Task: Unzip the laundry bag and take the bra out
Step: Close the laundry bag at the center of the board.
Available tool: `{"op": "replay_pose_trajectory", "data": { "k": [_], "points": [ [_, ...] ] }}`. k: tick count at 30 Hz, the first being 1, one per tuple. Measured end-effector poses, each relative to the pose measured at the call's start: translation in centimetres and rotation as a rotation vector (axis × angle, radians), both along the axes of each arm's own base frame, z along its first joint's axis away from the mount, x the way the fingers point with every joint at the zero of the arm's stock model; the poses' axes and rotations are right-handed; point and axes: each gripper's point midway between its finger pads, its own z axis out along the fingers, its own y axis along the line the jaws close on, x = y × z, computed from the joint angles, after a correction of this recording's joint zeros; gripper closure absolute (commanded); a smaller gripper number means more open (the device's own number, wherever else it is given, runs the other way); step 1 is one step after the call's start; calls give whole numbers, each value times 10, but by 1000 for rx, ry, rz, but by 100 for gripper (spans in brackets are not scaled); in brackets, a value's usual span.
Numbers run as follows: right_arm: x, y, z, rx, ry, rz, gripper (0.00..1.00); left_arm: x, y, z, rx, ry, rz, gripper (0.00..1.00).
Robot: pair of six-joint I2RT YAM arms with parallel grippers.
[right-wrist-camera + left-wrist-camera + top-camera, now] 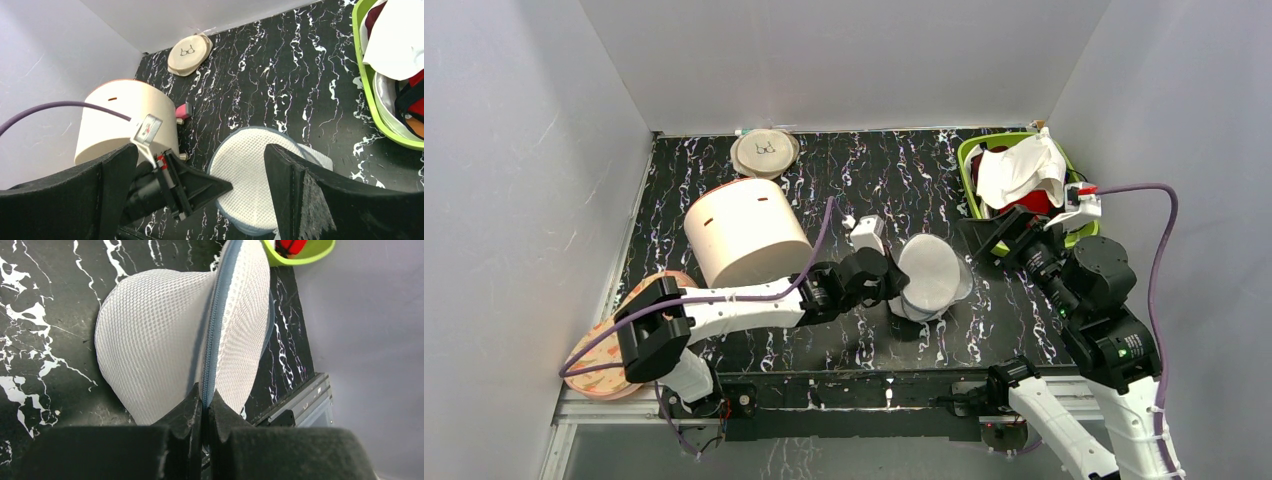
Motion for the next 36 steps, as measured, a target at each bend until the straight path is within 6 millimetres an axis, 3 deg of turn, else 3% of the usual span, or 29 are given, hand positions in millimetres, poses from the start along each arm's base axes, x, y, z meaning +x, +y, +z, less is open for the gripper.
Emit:
{"op": "replay_pose_trajectory", "data": {
  "k": [6,16,29,36],
  "points": [
    [1,3,-2,-1,8,15,2,15,4,-32,0,125,64,100],
    [2,8,-21,-10,53,40,2,16,15,-99,35,328,206,99],
    [1,11,-24,-14,56,58,2,12,32,-111,62,359,230,34],
    [0,12,-26,-62,48,84,2,12,36,-79,49,280,173,13]
  ]
}}
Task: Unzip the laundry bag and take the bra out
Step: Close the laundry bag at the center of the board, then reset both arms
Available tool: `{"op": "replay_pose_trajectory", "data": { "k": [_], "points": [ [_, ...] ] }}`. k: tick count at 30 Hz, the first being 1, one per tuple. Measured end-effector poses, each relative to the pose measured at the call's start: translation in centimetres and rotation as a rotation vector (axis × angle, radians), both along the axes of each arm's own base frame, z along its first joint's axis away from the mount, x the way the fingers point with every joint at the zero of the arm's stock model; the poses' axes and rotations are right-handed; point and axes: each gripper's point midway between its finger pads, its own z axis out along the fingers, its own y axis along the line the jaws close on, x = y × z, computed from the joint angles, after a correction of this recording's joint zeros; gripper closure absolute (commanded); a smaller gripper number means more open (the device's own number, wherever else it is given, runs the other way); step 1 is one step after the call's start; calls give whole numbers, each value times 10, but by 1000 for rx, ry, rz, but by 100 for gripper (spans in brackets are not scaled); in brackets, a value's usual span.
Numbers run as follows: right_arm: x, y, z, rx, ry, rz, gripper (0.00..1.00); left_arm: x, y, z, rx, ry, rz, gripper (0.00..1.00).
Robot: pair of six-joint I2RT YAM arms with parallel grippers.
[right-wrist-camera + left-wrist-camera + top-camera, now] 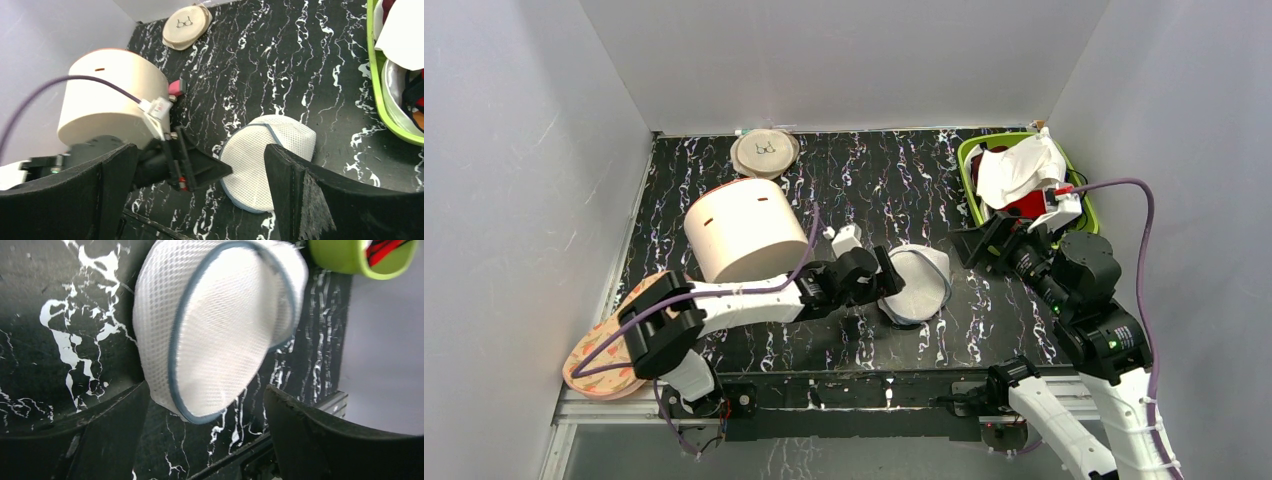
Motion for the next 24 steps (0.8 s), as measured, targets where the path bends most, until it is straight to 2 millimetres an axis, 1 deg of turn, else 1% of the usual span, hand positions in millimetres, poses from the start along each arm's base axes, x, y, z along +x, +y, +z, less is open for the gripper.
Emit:
{"op": "replay_pose_trajectory", "data": {
  "k": [2,4,6,9,11,12,13,15,17,18,19,21,22,24],
  "points": [
    [1,0,-1,-27,7,6,2,2,3,20,-11,-52,-25,8],
    [4,0,-1,-53,9,12,2,5,8,41,-20,-109,-49,6],
    [8,0,0,-83,8,19,2,11,18,64,-18,-179,-71,4],
    [13,-2,5,-129,3,21,2,31,41,100,26,-299,-86,2],
    [15,-5,11,-159,-4,13,2,49,55,134,76,-401,-93,2],
    [17,-7,17,-174,-11,6,2,58,59,153,97,-455,-91,1],
    [18,-10,25,-188,-26,-8,2,71,65,179,131,-532,-87,2],
    [20,-17,48,-207,-77,-38,2,91,79,242,183,-703,-62,2],
    [21,-22,68,-222,-125,-65,2,99,99,303,230,-864,-26,2],
    [21,-25,80,-228,-152,-82,2,98,110,331,249,-938,-8,2],
    [21,-29,90,-236,-175,-100,2,95,120,352,257,-991,7,2],
    [18,-36,109,-240,-221,-135,2,82,144,398,268,-1103,37,2],
    [16,-40,119,-241,-245,-156,2,73,157,418,268,-1151,51,2],
    [12,-49,139,-232,-294,-200,2,56,181,450,263,-1227,82,2]
  ]
}}
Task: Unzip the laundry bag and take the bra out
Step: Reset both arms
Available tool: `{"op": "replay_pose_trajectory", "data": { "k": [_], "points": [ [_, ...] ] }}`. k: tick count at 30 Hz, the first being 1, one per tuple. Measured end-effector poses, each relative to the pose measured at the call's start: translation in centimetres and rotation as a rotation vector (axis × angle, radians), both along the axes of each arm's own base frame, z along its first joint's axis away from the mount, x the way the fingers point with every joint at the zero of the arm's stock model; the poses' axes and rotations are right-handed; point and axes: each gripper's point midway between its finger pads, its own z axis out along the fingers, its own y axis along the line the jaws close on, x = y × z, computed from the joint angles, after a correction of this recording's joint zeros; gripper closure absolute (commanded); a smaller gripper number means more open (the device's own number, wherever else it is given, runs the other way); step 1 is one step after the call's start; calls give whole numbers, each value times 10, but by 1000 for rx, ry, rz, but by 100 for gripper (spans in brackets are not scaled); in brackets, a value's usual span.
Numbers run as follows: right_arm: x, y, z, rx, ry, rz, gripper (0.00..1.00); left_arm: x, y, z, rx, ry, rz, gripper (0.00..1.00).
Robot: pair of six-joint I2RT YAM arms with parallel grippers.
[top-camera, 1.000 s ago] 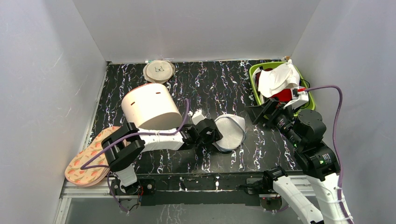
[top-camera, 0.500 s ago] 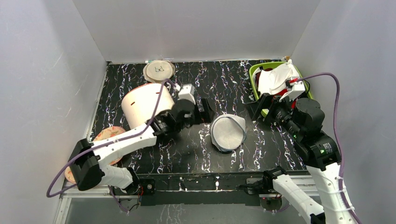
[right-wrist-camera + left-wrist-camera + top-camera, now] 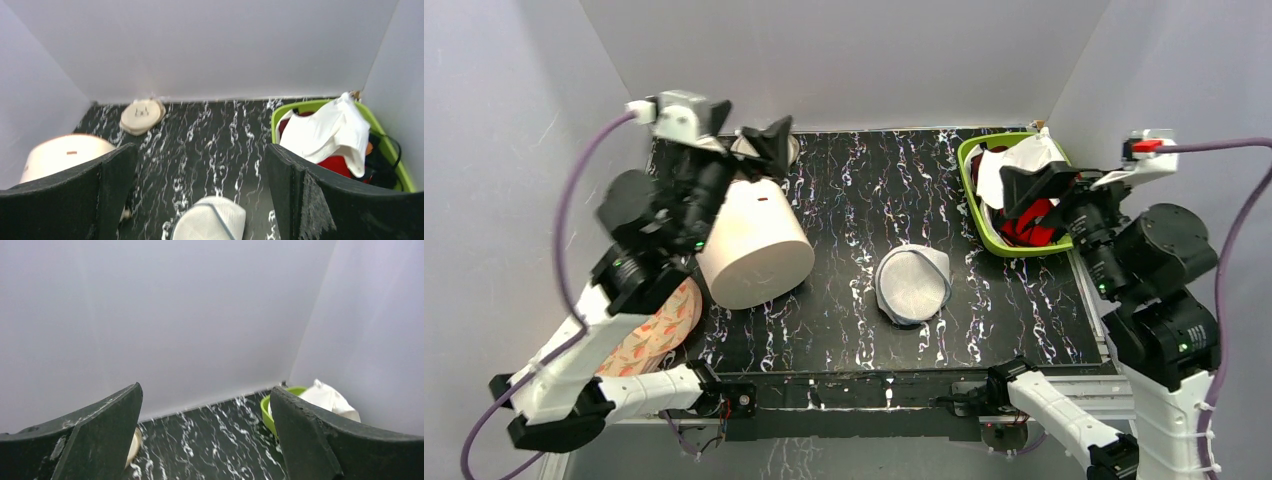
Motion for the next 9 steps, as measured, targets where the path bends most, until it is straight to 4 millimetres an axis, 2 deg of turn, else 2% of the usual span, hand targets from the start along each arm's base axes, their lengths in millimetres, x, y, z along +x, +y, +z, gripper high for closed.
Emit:
{"op": "replay_pose_trajectory", "data": {
  "k": [4,9],
  "points": [
    [-8,-15,27,31,-85,-64,2,-27,37,31,-24,-80,23,2],
    [-15,-29,41,63,-143,-129,2,-40,56,36,-29,-89,37,2]
  ]
}}
